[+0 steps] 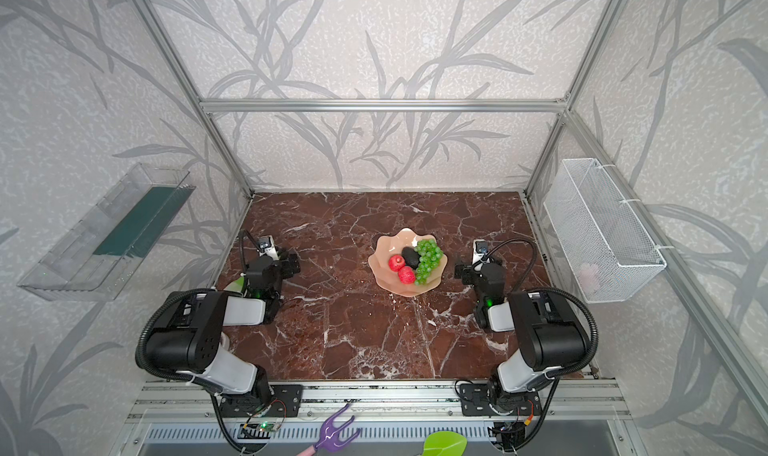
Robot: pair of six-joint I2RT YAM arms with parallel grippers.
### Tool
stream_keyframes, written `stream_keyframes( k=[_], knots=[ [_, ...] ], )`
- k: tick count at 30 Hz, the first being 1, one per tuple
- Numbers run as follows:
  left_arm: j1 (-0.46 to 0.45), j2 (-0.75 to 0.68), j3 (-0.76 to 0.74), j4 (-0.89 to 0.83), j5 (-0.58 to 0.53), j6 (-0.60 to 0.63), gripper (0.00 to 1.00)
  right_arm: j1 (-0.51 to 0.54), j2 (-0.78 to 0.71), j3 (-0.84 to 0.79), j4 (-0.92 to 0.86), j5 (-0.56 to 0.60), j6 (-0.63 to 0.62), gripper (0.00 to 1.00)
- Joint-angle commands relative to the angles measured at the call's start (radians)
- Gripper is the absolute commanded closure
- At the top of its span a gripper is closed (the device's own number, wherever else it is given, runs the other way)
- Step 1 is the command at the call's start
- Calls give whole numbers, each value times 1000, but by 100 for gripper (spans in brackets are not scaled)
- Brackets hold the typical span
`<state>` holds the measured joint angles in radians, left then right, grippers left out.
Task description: Place and organize the fake fruits in the fruit bowl
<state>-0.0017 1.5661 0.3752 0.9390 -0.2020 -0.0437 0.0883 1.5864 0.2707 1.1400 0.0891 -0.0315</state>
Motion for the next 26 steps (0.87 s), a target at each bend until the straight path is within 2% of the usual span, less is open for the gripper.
stream_keyframes(
  k=[1,4,6,8,9,12,15,17,19,23,26],
  knots=[
    [0,4,-10,37,21,22,1,13,24,-34,130,32,-14,1],
    [7,2,-3,20,7,8,1,13,6,32,-16,78,5,1],
    [2,1,-43,94,-1,7,1,13,0,73,-104,49,-6,1],
    [2,15,-108,237,-18,7,1,19,1,48,-61,-2,-36,1],
    [2,20,-107,247,-55,-5,1,25,8,27,-11,12,-41,1],
    [1,1,-12,41,-113,-26,1,24,4,41,-35,89,-8,1],
    [0,8,-37,95,-82,-7,1,30,6,27,-2,-5,-51,1],
    [0,7,-42,102,-82,-8,1,51,16,-7,72,54,-63,1],
    [0,5,-26,71,-87,-12,1,50,18,0,54,100,-43,1],
    [10,7,-8,36,-60,-17,1,48,5,60,-65,88,-45,1],
    [10,8,-11,44,-58,-14,1,48,8,36,-12,103,-40,1]
  ],
)
